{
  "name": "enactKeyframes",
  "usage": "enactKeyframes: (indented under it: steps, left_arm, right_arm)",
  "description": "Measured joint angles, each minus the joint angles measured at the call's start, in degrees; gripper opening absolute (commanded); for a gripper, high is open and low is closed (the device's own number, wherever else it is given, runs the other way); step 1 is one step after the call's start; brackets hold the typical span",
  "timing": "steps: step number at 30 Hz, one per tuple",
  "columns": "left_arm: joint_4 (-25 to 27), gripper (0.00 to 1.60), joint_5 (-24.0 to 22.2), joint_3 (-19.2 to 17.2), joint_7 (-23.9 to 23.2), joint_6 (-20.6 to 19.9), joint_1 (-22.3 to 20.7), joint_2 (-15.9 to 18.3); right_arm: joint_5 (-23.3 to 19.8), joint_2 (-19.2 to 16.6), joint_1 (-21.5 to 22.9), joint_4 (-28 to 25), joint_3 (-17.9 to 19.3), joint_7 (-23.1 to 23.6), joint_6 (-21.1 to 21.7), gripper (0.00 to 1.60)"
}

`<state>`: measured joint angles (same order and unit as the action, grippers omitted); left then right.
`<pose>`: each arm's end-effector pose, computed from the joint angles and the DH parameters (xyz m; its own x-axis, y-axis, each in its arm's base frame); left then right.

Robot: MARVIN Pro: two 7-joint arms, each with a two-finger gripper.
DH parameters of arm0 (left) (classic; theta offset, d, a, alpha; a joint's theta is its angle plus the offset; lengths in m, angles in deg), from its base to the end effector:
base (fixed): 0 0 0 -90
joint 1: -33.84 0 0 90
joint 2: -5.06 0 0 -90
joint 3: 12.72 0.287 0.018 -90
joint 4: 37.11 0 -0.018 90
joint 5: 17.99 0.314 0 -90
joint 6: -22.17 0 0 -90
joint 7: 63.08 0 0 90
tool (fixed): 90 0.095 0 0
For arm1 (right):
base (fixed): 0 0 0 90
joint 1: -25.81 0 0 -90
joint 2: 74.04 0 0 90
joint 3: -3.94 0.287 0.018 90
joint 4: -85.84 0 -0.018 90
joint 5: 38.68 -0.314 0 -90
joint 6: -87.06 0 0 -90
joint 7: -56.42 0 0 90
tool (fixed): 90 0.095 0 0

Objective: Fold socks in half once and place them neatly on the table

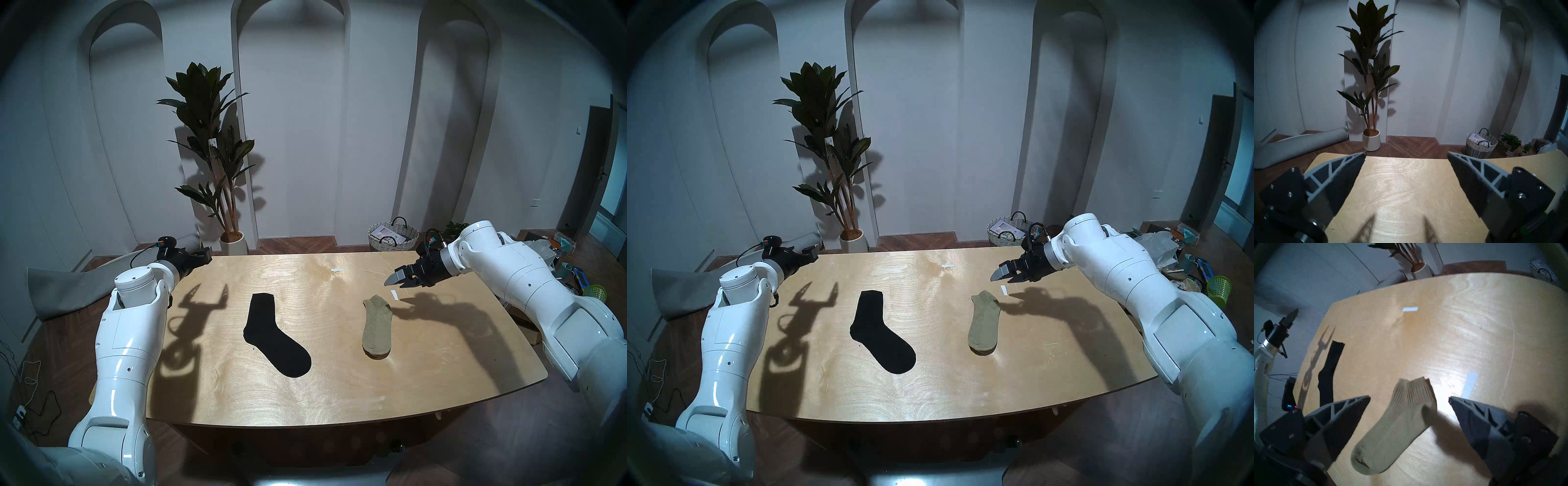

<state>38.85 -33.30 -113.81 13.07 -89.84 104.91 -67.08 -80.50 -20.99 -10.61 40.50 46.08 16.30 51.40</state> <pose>0.4995 0.1745 -0.2445 0.2195 0.0968 0.9708 0.0157 -0.9953 0.0956 0.5339 -0.1210 -0.2559 0.8822 0.1575 0.4438 0.3825 -0.7893 -0.4802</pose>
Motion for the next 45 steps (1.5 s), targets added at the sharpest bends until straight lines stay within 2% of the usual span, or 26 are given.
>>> enactKeyframes:
  steps: [12,20,29,38,45]
  left_arm:
    - [3.9,1.60,2.2,2.6,6.1,-2.1,0.5,-3.3]
    - [6.2,1.60,3.5,3.9,9.7,-4.2,1.1,-5.1]
    - [8.3,1.60,4.6,3.8,13.4,-5.5,2.0,-6.7]
    - [10.6,1.60,5.1,3.3,15.9,-5.6,3.2,-8.2]
    - [13.0,1.60,5.2,2.2,17.6,-5.6,4.6,-9.2]
  right_arm:
    - [0.3,3.6,2.1,8.9,-1.0,3.7,-4.0,1.60]
    - [1.9,6.6,3.0,14.1,-3.6,5.9,-7.4,1.60]
    - [2.1,9.2,3.5,19.8,-3.5,8.8,-12.2,1.60]
    - [2.1,11.7,4.5,23.9,-3.6,11.0,-14.6,1.60]
    - [3.3,13.2,4.8,26.7,-5.1,12.0,-16.7,1.60]
